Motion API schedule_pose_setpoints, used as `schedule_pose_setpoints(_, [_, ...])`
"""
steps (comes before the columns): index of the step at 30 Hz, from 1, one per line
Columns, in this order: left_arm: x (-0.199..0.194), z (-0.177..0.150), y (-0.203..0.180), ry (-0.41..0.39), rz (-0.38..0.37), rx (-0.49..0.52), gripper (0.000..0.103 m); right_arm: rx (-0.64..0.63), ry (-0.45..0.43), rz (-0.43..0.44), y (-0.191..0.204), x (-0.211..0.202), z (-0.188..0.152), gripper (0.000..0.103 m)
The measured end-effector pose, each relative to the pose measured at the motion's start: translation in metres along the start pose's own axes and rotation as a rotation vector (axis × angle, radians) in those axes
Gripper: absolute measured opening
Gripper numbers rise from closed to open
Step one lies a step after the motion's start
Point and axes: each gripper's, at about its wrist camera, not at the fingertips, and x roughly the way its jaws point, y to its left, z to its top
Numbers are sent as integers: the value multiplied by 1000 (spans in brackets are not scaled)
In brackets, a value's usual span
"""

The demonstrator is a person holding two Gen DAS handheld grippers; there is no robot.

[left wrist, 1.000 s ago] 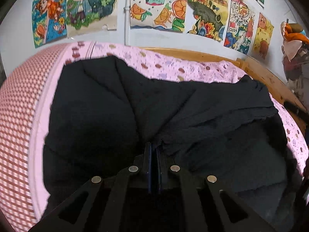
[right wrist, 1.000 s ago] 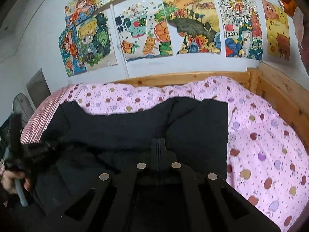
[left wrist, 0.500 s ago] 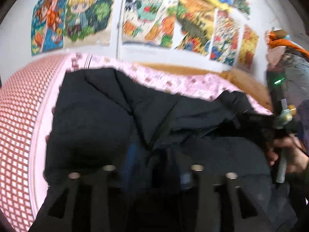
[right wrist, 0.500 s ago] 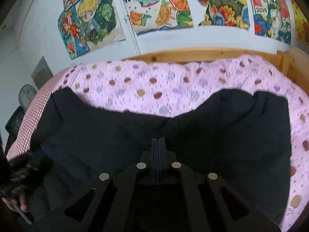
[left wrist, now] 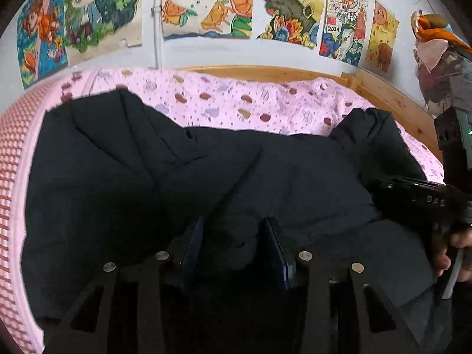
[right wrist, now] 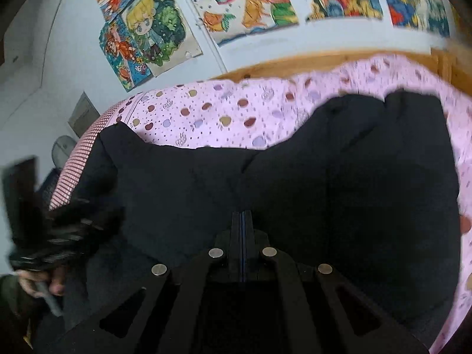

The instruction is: Fold large clothes

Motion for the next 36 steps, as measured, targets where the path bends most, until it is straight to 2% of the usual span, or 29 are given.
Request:
schedule_pose_setpoints(5, [18, -1, -6, 45, 43, 52, 41, 25, 37, -7, -7, 25, -10, 1])
schedule_pose_setpoints(13, [48, 2, -12, 68, 122, 90, 41, -112, 68, -198, 17, 68, -13, 1])
schedule_pose_setpoints(16, [55, 1, -16, 60, 157, 110, 41, -121, 64, -225, 20, 76, -12, 1])
schedule_pose_setpoints(19, [47, -3, -15, 24, 139, 98, 41, -108, 27, -197, 20, 67, -16, 1])
schedule_pose_setpoints(23, [29, -11, -9, -35, 85, 68, 41, -42, -46, -102, 12, 43, -22, 1])
schedule_pose_setpoints(26, [16, -13, -3, -65, 38, 35, 45, 1, -80, -70, 6, 25, -25, 1])
schedule_pose_setpoints(30, [1, -15, 5, -70, 18, -13, 52, 20, -98, -90, 7, 10, -24, 1])
schedule_pose_setpoints(32, [-5, -16, 10, -68, 18, -37, 52, 23, -99, -104, 7, 3, -24, 1])
schedule_pose_setpoints(36, [-24, -13, 26, -118, -19, -115, 52, 17, -135, -187, 7, -14, -15, 1])
